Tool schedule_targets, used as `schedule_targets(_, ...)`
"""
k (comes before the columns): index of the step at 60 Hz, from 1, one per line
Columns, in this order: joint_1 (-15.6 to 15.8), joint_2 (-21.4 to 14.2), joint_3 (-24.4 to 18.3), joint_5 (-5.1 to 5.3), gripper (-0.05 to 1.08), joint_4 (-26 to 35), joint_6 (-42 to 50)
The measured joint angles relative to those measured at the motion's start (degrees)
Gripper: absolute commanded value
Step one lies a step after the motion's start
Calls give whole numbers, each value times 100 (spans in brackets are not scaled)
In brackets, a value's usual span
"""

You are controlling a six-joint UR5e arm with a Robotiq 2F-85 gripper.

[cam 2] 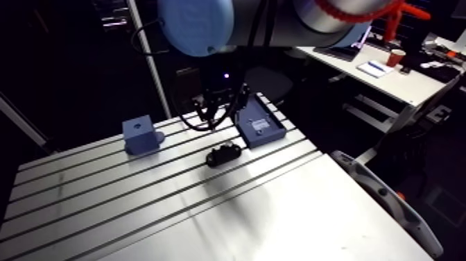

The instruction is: Pick up the M10 bolt and insert it into the hex recess until seated.

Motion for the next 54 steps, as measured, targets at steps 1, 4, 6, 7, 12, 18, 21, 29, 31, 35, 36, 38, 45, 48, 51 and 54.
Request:
schedule_targets(1,-1,4,6,0,39,-6,0)
schedule_targets(4,-4,13,25,-1,40,-22,-1)
schedule_targets(6,-8,17,40,-1,41,-31,-2)
schedule_targets(7,-11,19,49,-1,41,-36,-2)
schedule_targets(12,-22,18,97,-1,41,-57,-3)
schedule_targets(18,-33,9,149,-1,43,-80,-6)
schedule_targets(21,-36,3,172,-1,44,-88,-8)
schedule_targets(29,-43,-10,223,-1,44,-104,-7)
schedule_targets(31,-44,-12,230,-1,44,-106,-5)
schedule_targets(35,-46,-13,248,-1,44,-110,-2)
schedule_targets(36,-48,-13,255,-1,44,-111,-1)
schedule_targets(38,-51,-14,262,-2,44,-113,-1)
schedule_targets(45,-67,-16,283,-5,45,-117,0)
schedule_targets(48,-77,-16,288,-6,45,-117,-1)
schedule_targets(51,-85,-16,292,-7,45,-118,-1)
schedule_targets(54,-94,-16,295,-8,45,-120,-2)
